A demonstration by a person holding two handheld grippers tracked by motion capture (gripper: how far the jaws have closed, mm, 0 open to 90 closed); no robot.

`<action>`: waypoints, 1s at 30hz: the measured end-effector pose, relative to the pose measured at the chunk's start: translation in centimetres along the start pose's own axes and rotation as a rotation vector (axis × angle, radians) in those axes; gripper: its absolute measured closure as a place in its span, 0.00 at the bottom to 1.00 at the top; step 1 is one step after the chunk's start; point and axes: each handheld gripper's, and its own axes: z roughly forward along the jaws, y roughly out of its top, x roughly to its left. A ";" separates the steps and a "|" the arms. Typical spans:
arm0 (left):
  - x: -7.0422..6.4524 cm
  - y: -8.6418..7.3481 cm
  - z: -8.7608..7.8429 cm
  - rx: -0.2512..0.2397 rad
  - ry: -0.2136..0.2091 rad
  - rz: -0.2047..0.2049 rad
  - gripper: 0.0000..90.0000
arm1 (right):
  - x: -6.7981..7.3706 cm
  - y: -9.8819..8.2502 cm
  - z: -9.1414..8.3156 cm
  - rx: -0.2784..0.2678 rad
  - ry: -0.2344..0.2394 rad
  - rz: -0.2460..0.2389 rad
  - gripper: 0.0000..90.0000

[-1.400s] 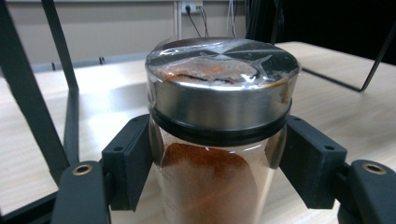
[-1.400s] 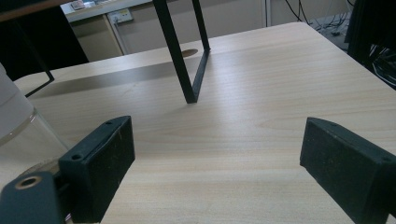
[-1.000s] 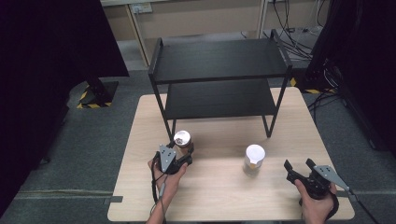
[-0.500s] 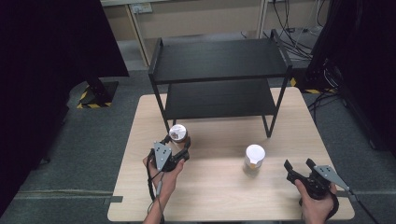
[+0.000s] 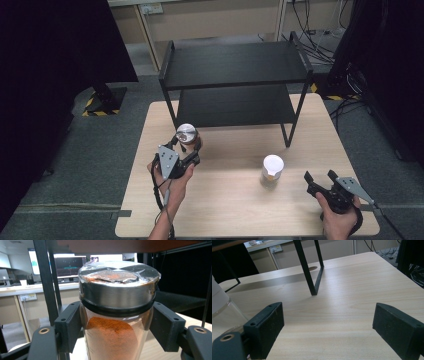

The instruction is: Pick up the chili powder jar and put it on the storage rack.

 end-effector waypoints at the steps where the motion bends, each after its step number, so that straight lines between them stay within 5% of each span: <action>1: 0.0 0.2 0.0 -0.006 0.001 0.002 0.34 | 0.0 0.0 0.0 0.000 0.001 0.001 0.11; 30: 0.3 6.4 1.8 -0.096 0.027 0.036 0.34 | -0.1 0.1 0.0 0.004 0.002 0.004 0.11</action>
